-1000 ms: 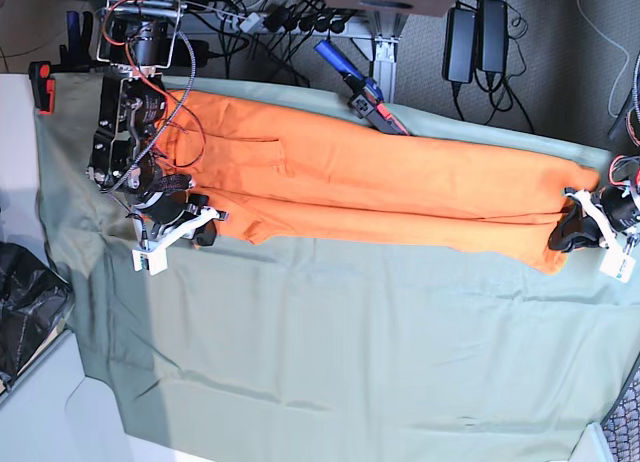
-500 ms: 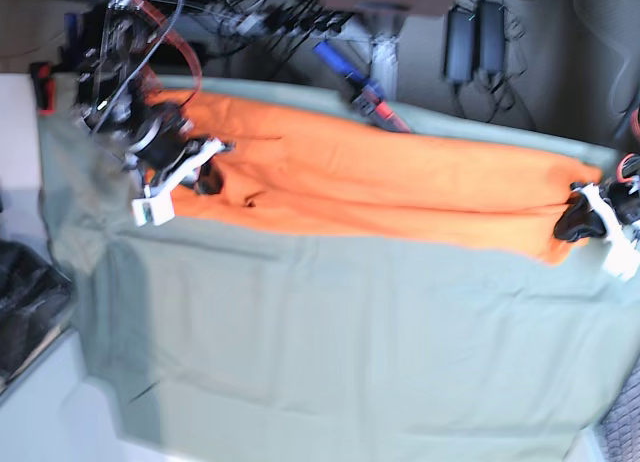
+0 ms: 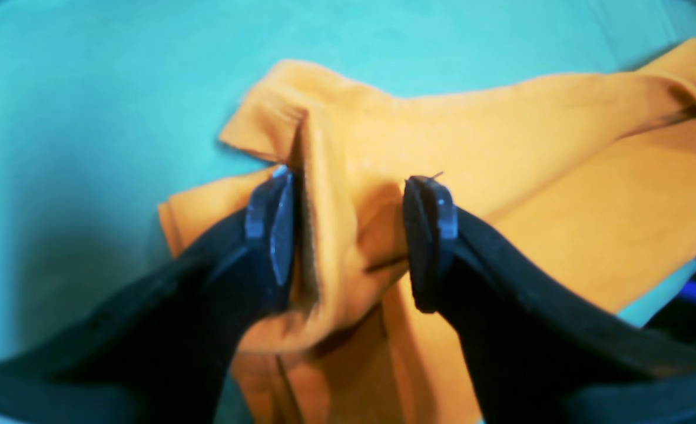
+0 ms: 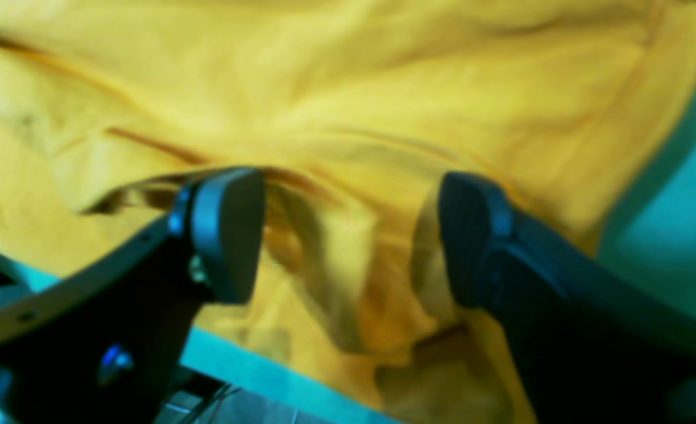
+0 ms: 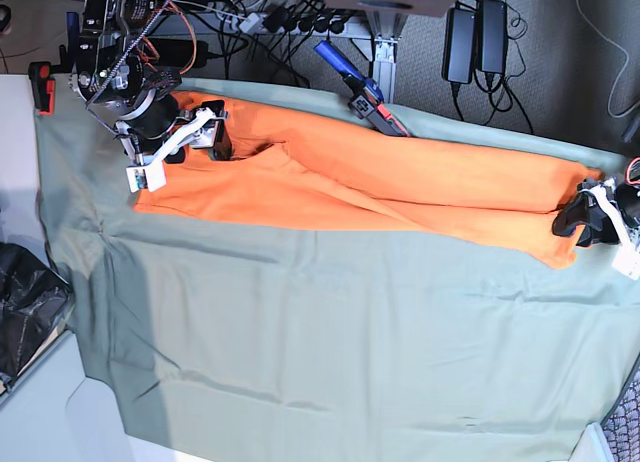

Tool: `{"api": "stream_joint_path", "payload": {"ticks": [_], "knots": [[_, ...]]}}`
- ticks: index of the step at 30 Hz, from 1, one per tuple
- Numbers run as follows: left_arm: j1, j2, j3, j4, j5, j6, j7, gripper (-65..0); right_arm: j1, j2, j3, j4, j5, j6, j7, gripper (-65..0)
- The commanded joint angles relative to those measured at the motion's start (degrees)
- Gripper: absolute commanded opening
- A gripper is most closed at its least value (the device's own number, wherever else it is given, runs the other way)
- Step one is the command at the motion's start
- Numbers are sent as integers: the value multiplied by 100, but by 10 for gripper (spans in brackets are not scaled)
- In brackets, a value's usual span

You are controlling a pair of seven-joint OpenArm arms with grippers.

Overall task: Fold the T-shirt properly
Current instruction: 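Pull the strip end with the right gripper toward the left gripper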

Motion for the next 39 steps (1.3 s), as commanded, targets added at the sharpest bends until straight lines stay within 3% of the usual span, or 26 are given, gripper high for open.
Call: {"api": "stream_joint_path", "payload": {"ticks": [1,7,16,24,36,37,39], "knots": [[-59,-201,-59,61,24,-8,9,-318,28,79,46,92,42,597,109,-203],[-59,-345,-85,61,22,-8,50,-318,31,76,46,92,44,595,153,-203],[-61,-343,-551,212,-20,-8,149,-319,28,76,46,92,44,595,153,-203],[240,-337,-562,208,-76,-8,358,-319,28,76,46,92,50,595,175,-203],[415,195,-562,210,-579,-8,404,-321,31,50,46,92,63,597,175,-203],[415,238,-562,210,-586,-8,402,-341,28,48,46,92,63,597,173,-203],[415,282,-562,208,-691,-8,393,-449,28,50,46,92,61,597,173,-203]]}}
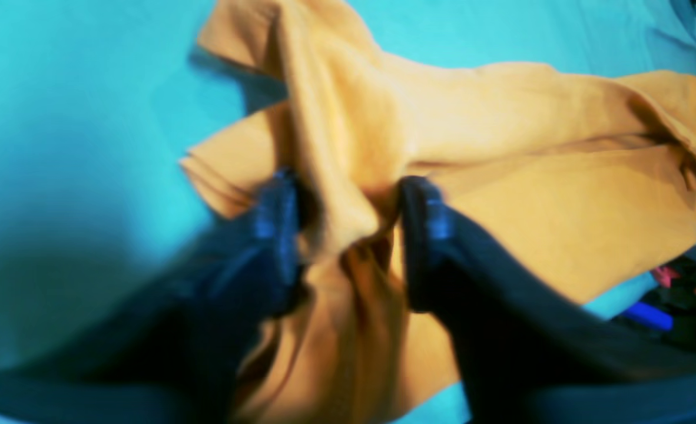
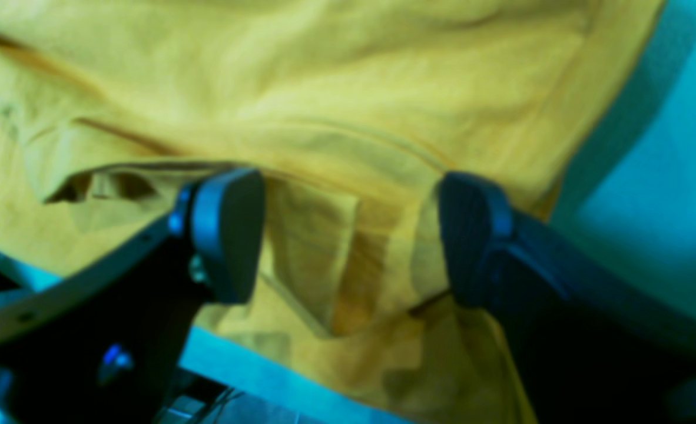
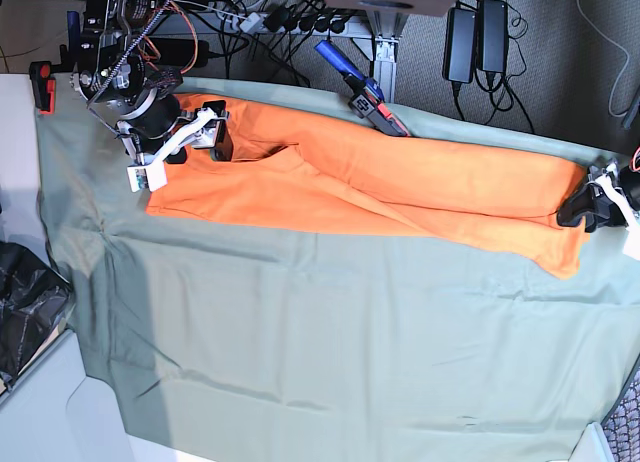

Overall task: Fold the T-shirt properly
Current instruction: 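Pull the strip end with the right gripper toward the left gripper, then grasp the strip end with the left gripper and fold it toward the right gripper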

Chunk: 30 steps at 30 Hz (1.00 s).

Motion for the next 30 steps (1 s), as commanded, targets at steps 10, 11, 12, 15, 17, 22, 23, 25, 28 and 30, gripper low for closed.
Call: {"api": "stream_joint_path", "payload": {"ticks": [10,11,12,15,17,22,23,25,28,30], "knots": [[-289,-85,-28,70,83,-28,-529,-650,31,63,57,94,48,592,111,-203],[-387,-85,-28,68,286,-28,-614,-650,28,63,76,94,48,592,116,-203],[-509,-85,-28,59,494,-28,-675,-650,28,63,107,94,50,592,125,-203],[-942,-87,-26,-76,835,-28,-815,-650,48,63,262,94,57,590,184,-203],[-1305,-85,-26,-308,916,-28,-817,-650,50,63,400,94,181,592,219,-203],[-2170,-87,-26,-1224,1394,-28,-1097,-650,52,63,649,94,234,595,214,-203],[-2310,-87,-26,-1368,1515,-28,-1169,-650,55,66,678,94,240,595,214,-203],[-2494,-87,-26,-1502,1576,-28,-1176,-650,55,63,697,94,245,595,214,-203],[-2522,-109,-7,-1399,1333,-28,-1069,-650,57,63,695,94,269,595,216,-203],[-2424,-120,13,-1211,977,-28,-855,-650,55,61,695,94,264,595,216,-203]]}}
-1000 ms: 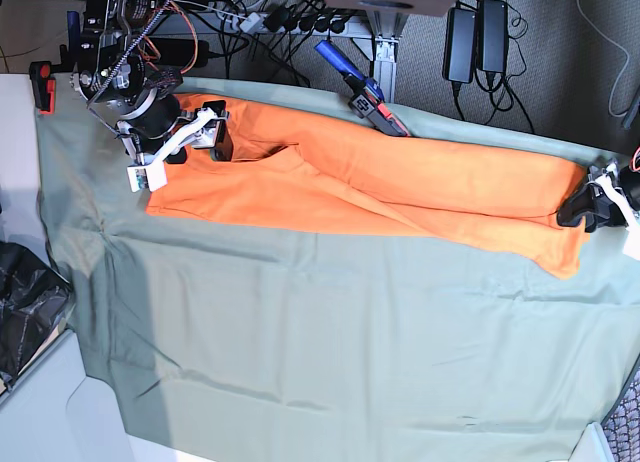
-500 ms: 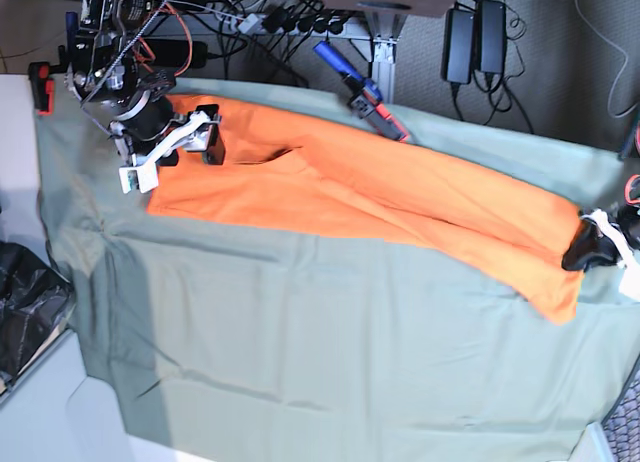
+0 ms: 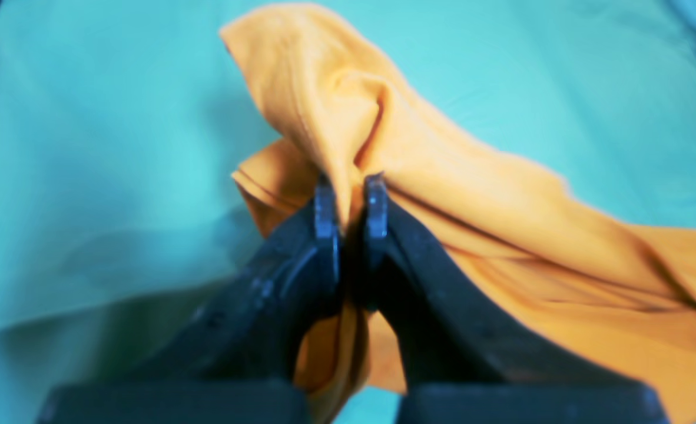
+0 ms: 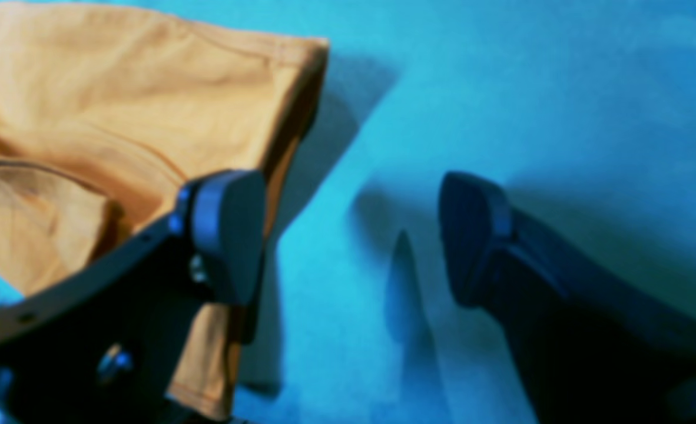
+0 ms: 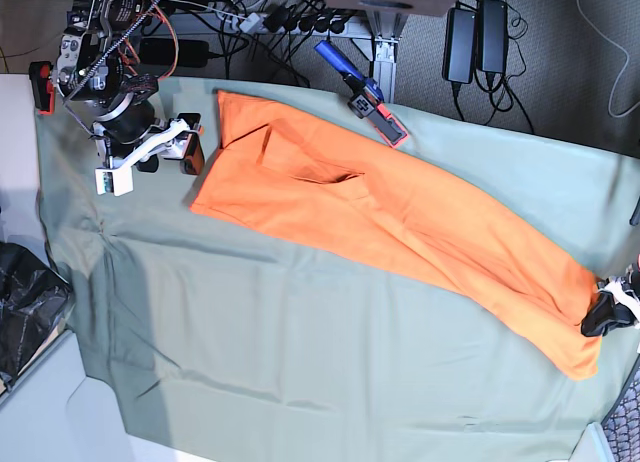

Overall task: Fold the T-shirt properly
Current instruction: 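Grasp the strip end with the left gripper and fold it toward the right gripper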

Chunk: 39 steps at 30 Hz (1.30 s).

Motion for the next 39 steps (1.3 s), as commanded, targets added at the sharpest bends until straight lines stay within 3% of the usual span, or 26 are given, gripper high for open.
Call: {"api": "stream_joint_path", "payload": {"ticks": [1,6,13,19,24,31,34,35,39], "knots": [[0,-140,-33,262,-321,-49,20,-650,17,79,48,94,74,595,111,-203],[922,-138,-33,1779,-697,-49,439,-650,26,79,48,94,74,595,120,-203],[1915,186,101,4019,-284,4,470,-650,31,76,48,94,94,595,138,-203],[1880,664,769,4201,192,59,546,-650,26,79,48,94,90,595,133,-203],[1873,1156,1244,4157,922,457,455,-650,31,76,48,94,94,595,160,-203],[1786,1596,1550,3987,1674,459,376,-650,28,79,48,94,92,595,160,-203],[1786,1670,1609,3971,1738,459,376,-395,26,79,48,94,94,595,155,-203],[1786,1676,1617,3971,1738,461,378,-340,24,76,48,94,94,595,153,-203],[1770,1770,1617,3974,1486,459,393,-325,17,76,48,94,166,577,79,-203]]}}
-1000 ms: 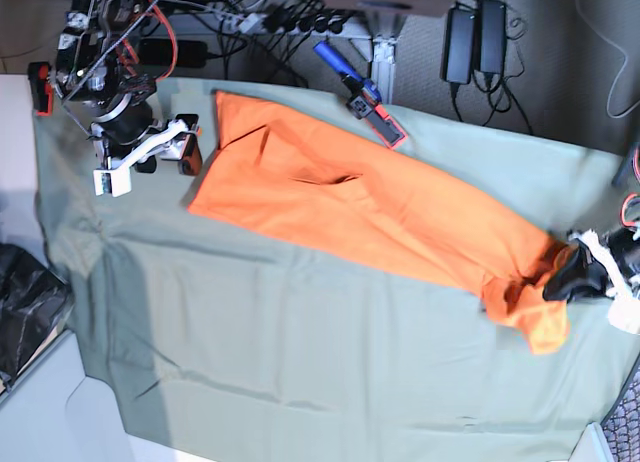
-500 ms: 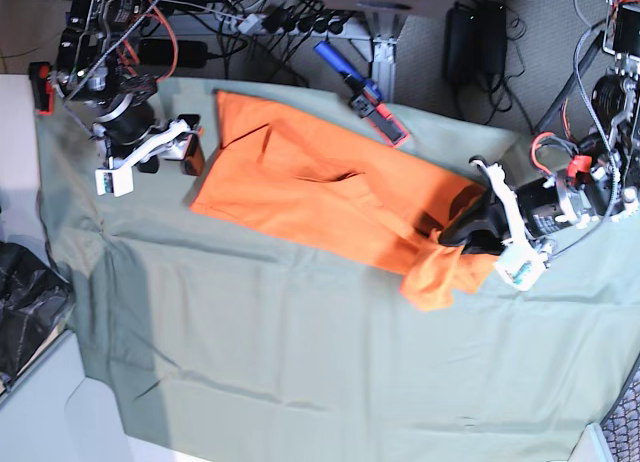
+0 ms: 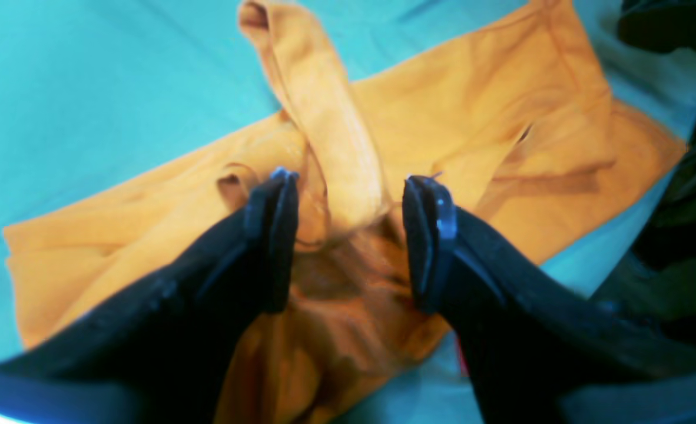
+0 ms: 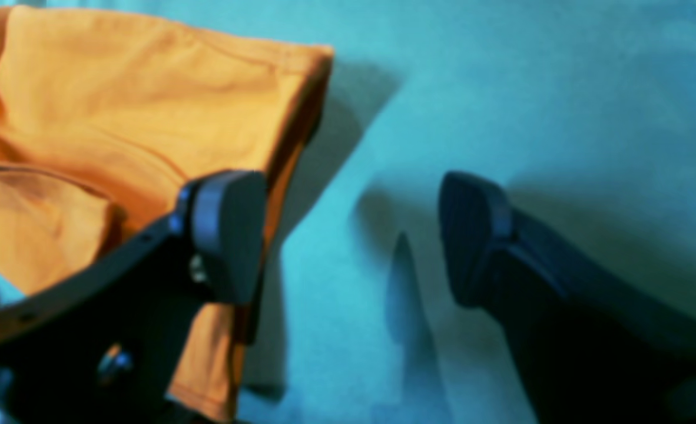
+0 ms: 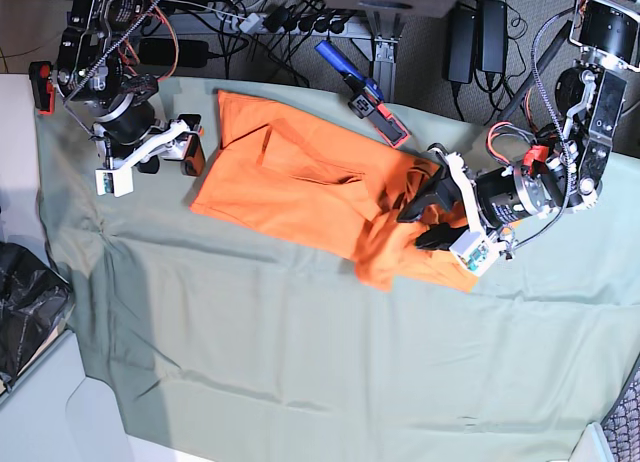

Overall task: Fold the T-shirt properly
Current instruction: 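Grasp the strip end with the left gripper and fold it toward the right gripper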

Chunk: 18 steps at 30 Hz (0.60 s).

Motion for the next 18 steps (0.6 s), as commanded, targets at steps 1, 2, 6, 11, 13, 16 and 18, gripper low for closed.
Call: {"api": "stream_joint_path", "payload": {"ticks": [1,2,6,11,13,16,18], "knots": [[-107,37,-20,81,-227,-2,-125,-325,15,74,48,92,168,577,63,-203],[-107,81,-22,83,-306,-2,-127,-325,15,39,48,92,210,577,13,-203],[-107,173,-22,96,-656,-210,-118,-326,11,-321,48,92,385,577,-179,-203],[-105,170,-33,254,-1257,-508,136,-326,15,-951,48,92,402,577,-177,-203],[-103,173,-33,289,-1637,-508,201,-326,13,-1172,48,92,380,579,-175,-203],[-103,197,-31,286,-1818,-508,201,-326,13,-1381,96,92,262,575,-129,-203],[-103,236,-33,286,-1816,-508,201,-326,15,-1445,234,90,249,575,-111,-203]]}}
